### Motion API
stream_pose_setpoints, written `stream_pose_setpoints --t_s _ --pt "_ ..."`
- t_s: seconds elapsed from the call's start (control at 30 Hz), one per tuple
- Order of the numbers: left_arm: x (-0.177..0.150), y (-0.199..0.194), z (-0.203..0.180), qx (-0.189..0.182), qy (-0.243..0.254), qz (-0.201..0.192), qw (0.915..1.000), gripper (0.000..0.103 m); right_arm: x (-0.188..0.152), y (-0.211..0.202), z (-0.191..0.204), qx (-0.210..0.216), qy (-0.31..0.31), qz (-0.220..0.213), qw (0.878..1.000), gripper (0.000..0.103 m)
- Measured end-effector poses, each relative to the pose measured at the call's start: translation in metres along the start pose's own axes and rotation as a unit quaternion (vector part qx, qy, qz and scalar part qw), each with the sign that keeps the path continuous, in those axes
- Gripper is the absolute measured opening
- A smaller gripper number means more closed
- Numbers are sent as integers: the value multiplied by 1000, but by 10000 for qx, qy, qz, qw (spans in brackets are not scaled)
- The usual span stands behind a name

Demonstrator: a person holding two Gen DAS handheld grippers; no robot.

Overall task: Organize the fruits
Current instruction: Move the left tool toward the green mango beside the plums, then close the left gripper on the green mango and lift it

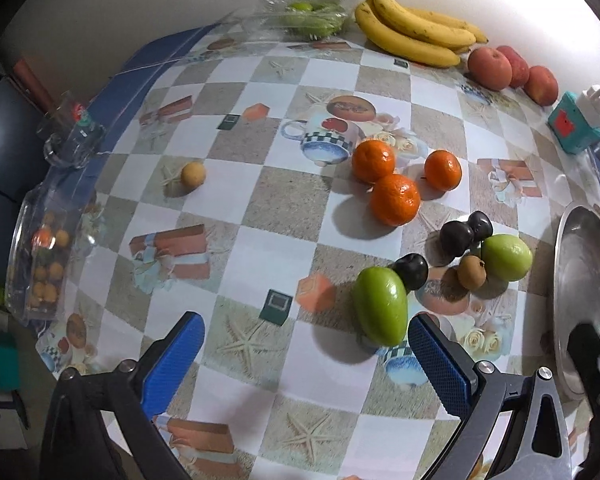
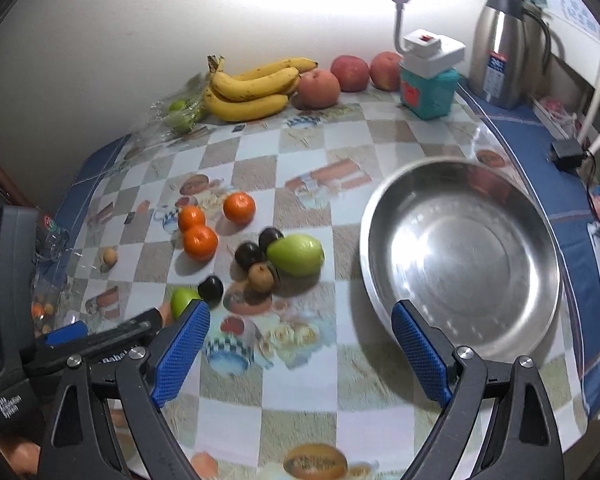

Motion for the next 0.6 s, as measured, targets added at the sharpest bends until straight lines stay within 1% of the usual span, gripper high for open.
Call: stream_pose_setpoints --t_s 0.13,0.2,0.27,0.33,0.47,0.53,0.6 --pt "6 11 -7 -107 45 243 9996 102 20 8 5 -37 -56 3 10000 93" --pt "8 15 -8 -100 75 330 9994 98 27 14 8 -88 -125 59 9999 92" --pt "12 19 -10 -54 84 383 9992 97 32 21 12 -288 -189 132 9993 92" --pt "14 23 -12 -54 111 447 9989 97 36 29 14 -401 -204 237 9987 92" --pt "15 29 -16 -247 159 632 9976 97 42 42 17 -511 -279 394 9975 91" --pt "14 30 -18 -300 166 666 9972 95 46 47 20 -540 -324 434 9971 91" --pt "14 31 -19 -314 183 675 9971 92 49 52 22 -593 -391 462 9964 90"
Point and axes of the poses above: each gripper's, at about its wrist camera, not at the fingertips, and y roughly the way its jaws point, z to its left, x to its top, the point moved 4 cm from there along y, roughly the way its jaws point, and after that the axes turned 11 degrees about z, right-handed, at the moved point
